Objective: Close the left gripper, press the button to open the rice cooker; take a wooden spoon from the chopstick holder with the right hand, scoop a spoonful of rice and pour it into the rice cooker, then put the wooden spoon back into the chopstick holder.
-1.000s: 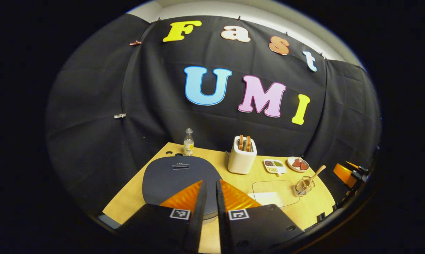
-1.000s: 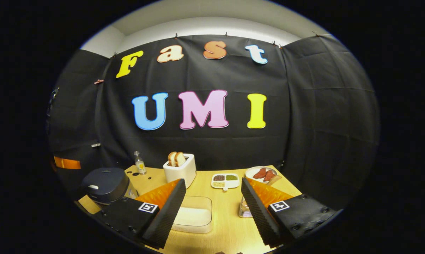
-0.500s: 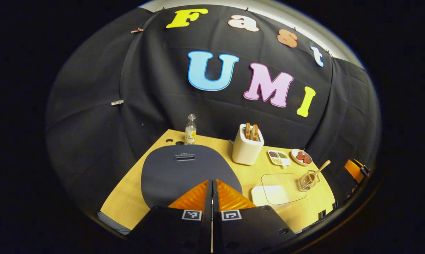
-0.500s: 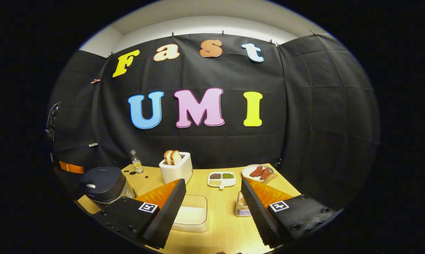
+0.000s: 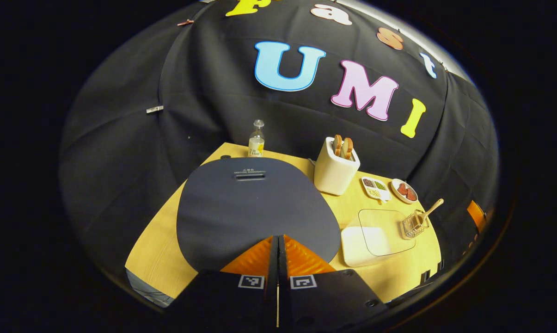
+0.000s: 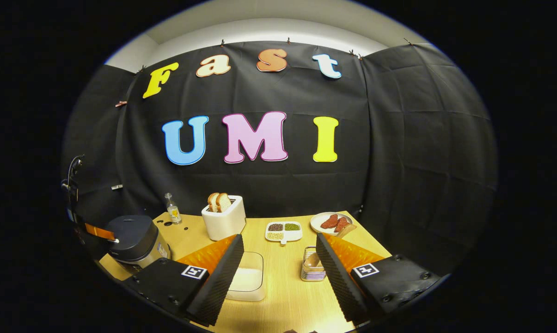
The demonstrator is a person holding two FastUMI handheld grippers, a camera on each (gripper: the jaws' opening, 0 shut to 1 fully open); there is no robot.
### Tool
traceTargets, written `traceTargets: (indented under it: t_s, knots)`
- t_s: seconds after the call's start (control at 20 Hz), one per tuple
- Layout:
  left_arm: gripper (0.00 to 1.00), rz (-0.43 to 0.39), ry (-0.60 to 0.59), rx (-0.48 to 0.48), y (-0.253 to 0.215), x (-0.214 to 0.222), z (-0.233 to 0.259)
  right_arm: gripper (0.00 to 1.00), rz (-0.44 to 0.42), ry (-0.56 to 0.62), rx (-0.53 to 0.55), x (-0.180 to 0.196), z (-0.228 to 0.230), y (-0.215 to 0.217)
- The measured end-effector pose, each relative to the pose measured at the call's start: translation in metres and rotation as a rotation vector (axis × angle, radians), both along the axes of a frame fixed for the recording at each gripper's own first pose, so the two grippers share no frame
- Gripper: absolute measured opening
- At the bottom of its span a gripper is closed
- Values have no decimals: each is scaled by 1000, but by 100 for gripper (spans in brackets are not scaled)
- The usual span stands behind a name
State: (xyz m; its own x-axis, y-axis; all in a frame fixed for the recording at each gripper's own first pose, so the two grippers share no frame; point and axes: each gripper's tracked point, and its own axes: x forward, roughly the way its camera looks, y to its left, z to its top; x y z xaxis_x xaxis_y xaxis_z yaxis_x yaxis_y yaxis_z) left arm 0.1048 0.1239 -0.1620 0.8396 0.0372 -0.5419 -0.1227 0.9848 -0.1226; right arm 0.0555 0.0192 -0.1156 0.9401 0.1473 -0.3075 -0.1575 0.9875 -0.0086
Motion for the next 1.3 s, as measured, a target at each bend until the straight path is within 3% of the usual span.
traceTargets:
  t_s: [0.4, 0.5, 0.7, 1.0, 1.1, 1.3]
  knots:
    - [7, 4, -16, -69, 1, -4, -5, 99, -13, 78, 56, 8, -14, 7]
    - [7, 1, -7, -30, 1, -4, -7, 99, -12, 68, 50, 12, -14, 5]
    - [7, -12, 26, 140, -1, -3, -14, 99, -12, 66, 41, 13, -18, -3]
    - [7, 5, -17, 181, -3, -4, 0, 99, -23, 46, 40, 20, -14, -16]
    - [7, 46, -108, 258, -4, -4, 27, 99, -35, 33, 40, 27, -11, -23]
    - [8, 131, -396, 423, -20, -2, 136, 99, -50, -1, 17, 47, -4, -43]
